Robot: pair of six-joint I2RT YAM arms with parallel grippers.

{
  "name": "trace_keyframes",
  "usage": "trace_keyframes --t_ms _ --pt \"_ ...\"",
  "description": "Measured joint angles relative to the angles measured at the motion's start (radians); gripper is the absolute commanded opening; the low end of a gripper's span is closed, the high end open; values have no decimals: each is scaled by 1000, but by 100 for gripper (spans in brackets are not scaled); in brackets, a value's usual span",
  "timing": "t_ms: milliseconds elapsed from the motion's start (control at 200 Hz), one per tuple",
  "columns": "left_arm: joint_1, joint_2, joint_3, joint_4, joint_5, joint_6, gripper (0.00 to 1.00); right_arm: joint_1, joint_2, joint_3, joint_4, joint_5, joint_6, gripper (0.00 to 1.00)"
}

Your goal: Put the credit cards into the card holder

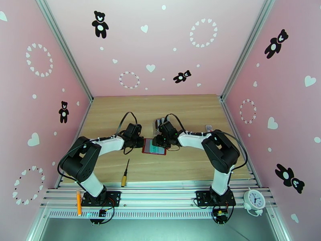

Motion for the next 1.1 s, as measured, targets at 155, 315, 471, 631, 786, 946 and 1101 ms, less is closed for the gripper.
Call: trace_keyframes --t_ms 155,315,471,631,786,946,1101 --pt "0 2 0 5 29 -6 7 3 11 42 -61 22 -11 41" --pt "0 4 0 6 47 -10 6 3 30 78 -98 35 -15 40" --pt "0 4 0 6 53 -15 6 7 47 112 -123 40 -16 40" --pt "0 4 -1 6 61 -20 6 19 48 123 -144 43 -24 40" --pt "0 4 -3 7 76 -24 6 23 60 153 -177 45 -39 40" --pt "-1 4 -5 10 80 -25 6 31 91 195 -204 43 -53 39" --pt "-1 4 -5 10 79 -25 7 42 113 225 -224 43 -66 39"
